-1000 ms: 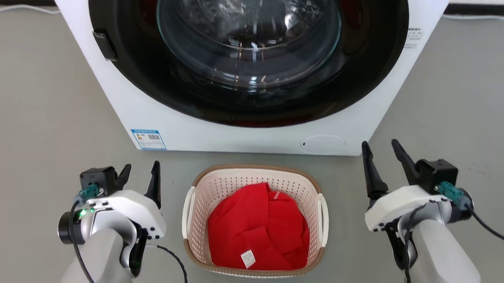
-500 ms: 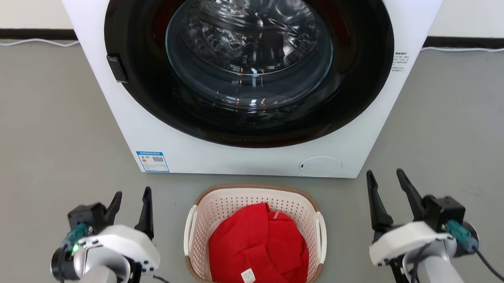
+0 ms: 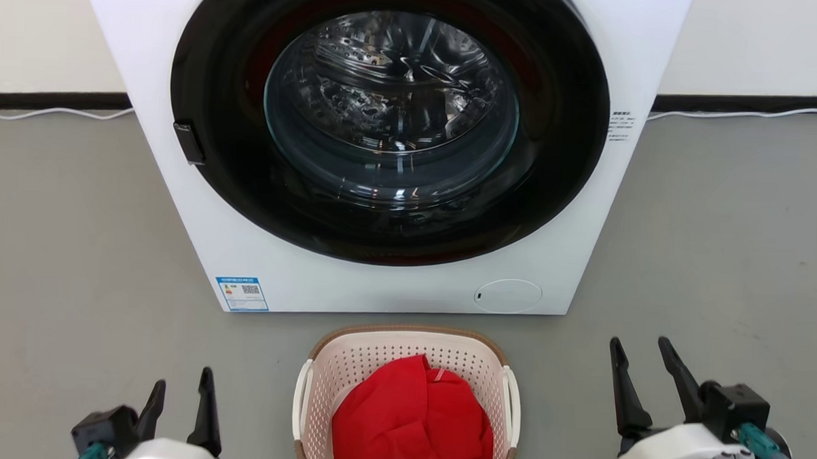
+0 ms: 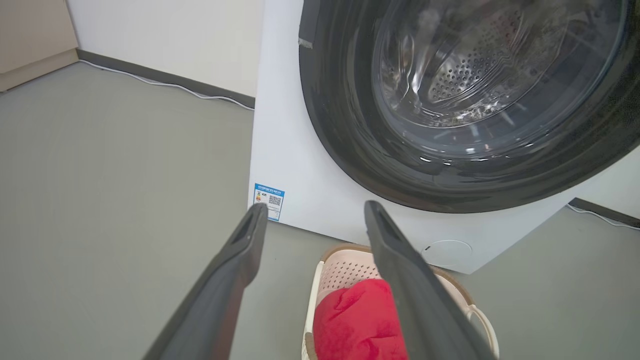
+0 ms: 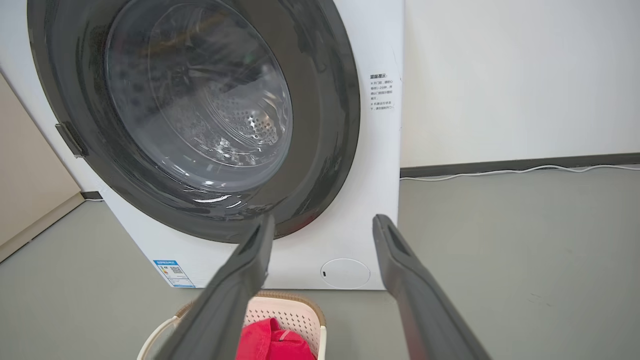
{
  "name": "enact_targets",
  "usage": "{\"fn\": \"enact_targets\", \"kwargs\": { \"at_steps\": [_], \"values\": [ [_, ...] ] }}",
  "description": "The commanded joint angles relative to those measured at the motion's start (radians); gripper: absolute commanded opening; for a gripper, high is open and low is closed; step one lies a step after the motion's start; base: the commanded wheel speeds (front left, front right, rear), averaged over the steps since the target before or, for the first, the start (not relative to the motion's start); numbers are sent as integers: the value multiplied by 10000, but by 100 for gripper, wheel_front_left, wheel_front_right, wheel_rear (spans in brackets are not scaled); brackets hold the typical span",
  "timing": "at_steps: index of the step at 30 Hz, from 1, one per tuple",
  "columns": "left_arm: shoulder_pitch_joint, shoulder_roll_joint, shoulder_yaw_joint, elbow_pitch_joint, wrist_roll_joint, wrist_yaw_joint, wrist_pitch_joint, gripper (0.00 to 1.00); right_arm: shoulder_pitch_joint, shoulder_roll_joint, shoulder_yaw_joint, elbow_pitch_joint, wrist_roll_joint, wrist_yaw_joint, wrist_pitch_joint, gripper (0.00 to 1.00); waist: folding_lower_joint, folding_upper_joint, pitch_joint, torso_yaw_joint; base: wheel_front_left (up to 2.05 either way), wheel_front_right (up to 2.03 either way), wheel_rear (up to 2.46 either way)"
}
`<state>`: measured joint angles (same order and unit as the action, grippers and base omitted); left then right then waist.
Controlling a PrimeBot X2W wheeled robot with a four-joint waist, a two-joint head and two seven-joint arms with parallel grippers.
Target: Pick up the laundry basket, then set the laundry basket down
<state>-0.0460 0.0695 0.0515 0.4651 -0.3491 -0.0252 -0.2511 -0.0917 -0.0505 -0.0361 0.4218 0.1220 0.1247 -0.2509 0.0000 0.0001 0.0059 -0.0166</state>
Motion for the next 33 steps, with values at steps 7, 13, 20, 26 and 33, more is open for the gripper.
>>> {"fn": "enact_targets", "kwargs": {
  "at_steps": [7,13,20,26,33],
  "values": [
    [331,-10,682,-726,197,-133,-107,100,339,3,52,-477,-14,60,-109,100,0,-1,-251,-81,0,0,0],
    [674,-122,755,-926,187,-153,-107,100,597,3,-145,-503,-31,60,-109,100,0,-1,-443,-22,0,0,0],
    [798,-169,728,-962,168,-158,-107,100,829,3,-369,-547,-29,60,-109,100,0,-1,-545,114,0,0,0],
    [833,-180,764,-995,215,-185,-107,100,930,3,-456,-567,-20,60,-109,100,0,-1,-571,161,0,0,0],
    [1016,-299,414,-526,33,-278,41,0,1142,71,-658,-153,33,-11,13,0,0,-1,-582,165,0,0,0]
  ]
}}
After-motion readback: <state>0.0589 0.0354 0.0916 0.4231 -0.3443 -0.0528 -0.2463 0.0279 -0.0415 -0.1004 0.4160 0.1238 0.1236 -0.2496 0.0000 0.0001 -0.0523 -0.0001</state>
